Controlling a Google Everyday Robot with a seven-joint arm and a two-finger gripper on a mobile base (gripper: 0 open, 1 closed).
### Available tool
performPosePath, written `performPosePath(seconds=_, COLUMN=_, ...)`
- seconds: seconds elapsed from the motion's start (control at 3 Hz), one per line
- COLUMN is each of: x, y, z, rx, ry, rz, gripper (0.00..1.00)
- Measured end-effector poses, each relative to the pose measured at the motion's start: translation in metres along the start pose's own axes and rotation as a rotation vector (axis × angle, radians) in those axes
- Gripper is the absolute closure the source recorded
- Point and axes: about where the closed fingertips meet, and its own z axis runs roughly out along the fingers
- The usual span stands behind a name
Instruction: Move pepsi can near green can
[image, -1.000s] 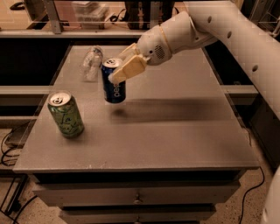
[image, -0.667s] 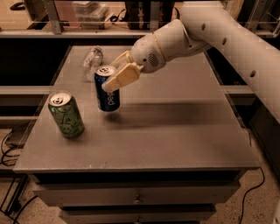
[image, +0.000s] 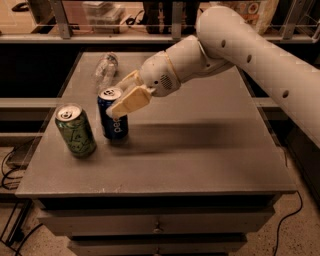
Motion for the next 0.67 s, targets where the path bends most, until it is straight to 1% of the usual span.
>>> performPosePath(seconds=0.33, x=0.0024, y=0.009, z=0.0063, rx=0.007, ry=0.001, rz=0.006, gripper=0.12)
performPosePath(seconds=0.67, x=0.0018, y=0.0094, z=0.0081, rx=0.002, ry=0.002, rz=0.004, gripper=0.0)
